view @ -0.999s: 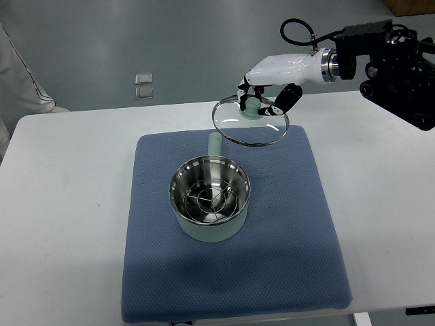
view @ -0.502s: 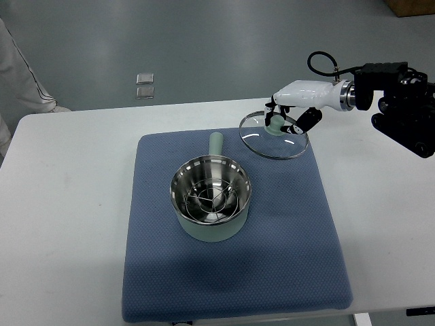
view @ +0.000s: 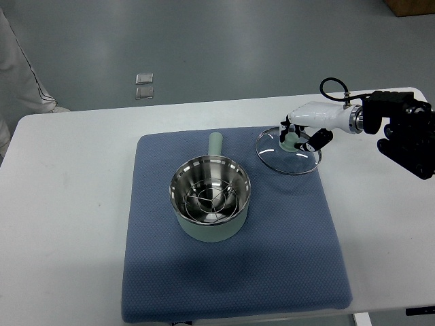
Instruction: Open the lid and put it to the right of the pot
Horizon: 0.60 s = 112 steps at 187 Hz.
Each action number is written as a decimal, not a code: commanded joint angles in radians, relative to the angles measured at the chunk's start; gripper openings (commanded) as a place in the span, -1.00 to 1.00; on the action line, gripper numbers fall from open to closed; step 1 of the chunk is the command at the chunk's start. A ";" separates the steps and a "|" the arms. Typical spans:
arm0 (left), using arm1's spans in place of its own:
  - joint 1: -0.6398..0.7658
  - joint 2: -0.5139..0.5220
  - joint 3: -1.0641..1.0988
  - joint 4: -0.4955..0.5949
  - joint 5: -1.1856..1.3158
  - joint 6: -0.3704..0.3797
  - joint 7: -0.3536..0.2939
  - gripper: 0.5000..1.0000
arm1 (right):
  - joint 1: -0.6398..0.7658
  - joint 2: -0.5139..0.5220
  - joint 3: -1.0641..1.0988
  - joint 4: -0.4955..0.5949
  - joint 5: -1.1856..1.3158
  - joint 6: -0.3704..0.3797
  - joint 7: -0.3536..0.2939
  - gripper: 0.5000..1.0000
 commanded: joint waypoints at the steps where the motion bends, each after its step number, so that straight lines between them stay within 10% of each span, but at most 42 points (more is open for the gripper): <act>1: 0.001 0.000 0.000 0.000 0.000 0.000 0.000 1.00 | -0.014 0.006 -0.002 -0.009 0.000 -0.013 -0.001 -1.00; 38: 0.001 0.000 0.000 0.000 0.000 0.000 0.000 1.00 | -0.029 0.006 0.001 -0.010 0.000 -0.027 -0.001 -0.98; 71: 0.001 0.000 0.000 0.000 0.000 0.000 0.000 1.00 | -0.029 0.019 0.005 -0.007 0.003 -0.026 0.005 0.14; 112: 0.001 0.000 0.000 0.000 0.000 0.000 0.000 1.00 | -0.025 0.026 0.010 0.014 0.063 -0.007 0.008 0.61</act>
